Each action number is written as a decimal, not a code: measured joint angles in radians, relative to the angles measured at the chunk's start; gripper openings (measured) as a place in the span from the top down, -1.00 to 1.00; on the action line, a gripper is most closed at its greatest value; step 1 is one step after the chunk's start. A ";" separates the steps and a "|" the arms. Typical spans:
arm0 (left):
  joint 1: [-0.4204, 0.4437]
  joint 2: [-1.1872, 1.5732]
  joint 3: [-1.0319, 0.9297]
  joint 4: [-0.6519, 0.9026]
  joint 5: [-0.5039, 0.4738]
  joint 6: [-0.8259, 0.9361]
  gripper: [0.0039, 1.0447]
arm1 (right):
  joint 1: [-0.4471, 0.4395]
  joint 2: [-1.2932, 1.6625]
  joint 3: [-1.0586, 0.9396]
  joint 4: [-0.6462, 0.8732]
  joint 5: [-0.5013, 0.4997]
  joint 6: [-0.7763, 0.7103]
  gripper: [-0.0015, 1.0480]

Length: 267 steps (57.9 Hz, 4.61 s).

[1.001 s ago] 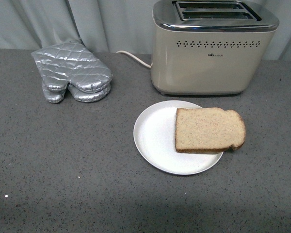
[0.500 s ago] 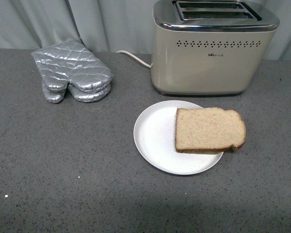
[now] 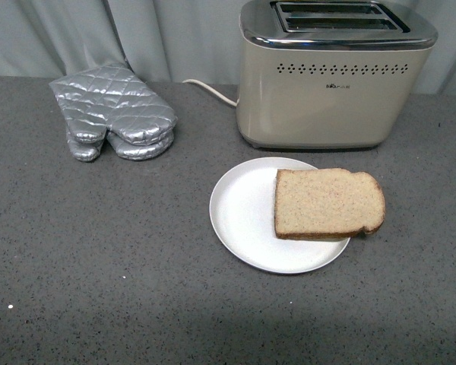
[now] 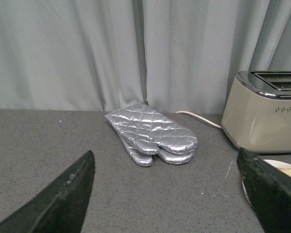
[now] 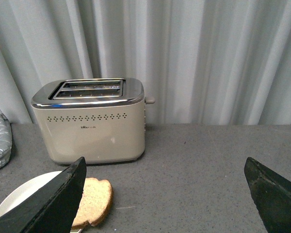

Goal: Put bread into toaster

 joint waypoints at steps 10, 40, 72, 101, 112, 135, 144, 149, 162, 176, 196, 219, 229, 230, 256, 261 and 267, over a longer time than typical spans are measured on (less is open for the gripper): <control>0.000 0.000 0.000 0.000 0.000 0.002 -0.88 | 0.056 0.247 0.004 0.301 0.131 -0.281 -0.81; 0.000 0.000 0.000 0.000 0.000 0.002 -0.88 | 0.079 1.536 0.395 0.562 -0.122 -0.052 -0.81; 0.000 0.000 0.000 0.000 0.000 0.002 -0.88 | 0.084 1.951 0.712 0.393 -0.304 0.251 -0.81; 0.000 0.000 0.000 0.000 0.000 0.002 -0.88 | 0.122 2.084 0.871 0.240 -0.336 0.361 -0.38; 0.000 0.000 0.000 0.000 0.000 0.002 -0.88 | 0.124 2.084 0.890 0.212 -0.326 0.369 0.44; 0.000 0.000 0.000 0.000 0.000 0.002 -0.88 | 0.125 1.981 0.879 0.201 -0.384 0.438 0.98; 0.000 0.000 0.000 0.000 0.000 0.002 -0.88 | 0.152 1.824 0.859 0.205 -0.429 0.557 0.98; 0.000 0.000 0.000 0.000 0.000 0.002 -0.88 | 0.189 1.705 0.861 0.203 -0.409 0.654 0.98; 0.000 0.000 0.000 0.000 0.000 0.002 -0.88 | 0.331 1.430 0.975 0.135 -0.194 0.937 0.98; 0.000 0.000 0.000 0.000 0.000 0.002 -0.88 | 0.382 1.485 1.182 -0.020 0.071 1.061 0.98; 0.000 0.000 0.000 0.000 0.000 0.002 -0.88 | 0.399 1.628 1.468 -0.404 0.307 1.211 0.98; 0.000 0.000 0.000 0.000 0.000 0.002 -0.88 | 0.352 1.818 1.677 -0.586 0.360 1.339 0.98; 0.000 0.000 0.000 0.000 0.000 0.002 -0.88 | 0.350 1.884 1.730 -0.612 0.352 1.364 0.98; 0.000 0.000 0.000 0.000 0.000 0.002 -0.88 | 0.350 1.887 1.732 -0.613 0.351 1.365 0.98; 0.000 -0.001 0.000 0.000 0.000 0.002 -0.88 | 0.347 1.907 1.732 -0.649 0.378 1.428 0.98; 0.000 -0.001 0.000 0.000 0.000 0.002 -0.88 | 0.343 1.907 1.723 -0.654 0.392 1.446 0.98; 0.000 -0.001 0.000 0.000 0.000 0.002 -0.88 | 0.341 1.907 1.707 -0.644 0.393 1.465 0.98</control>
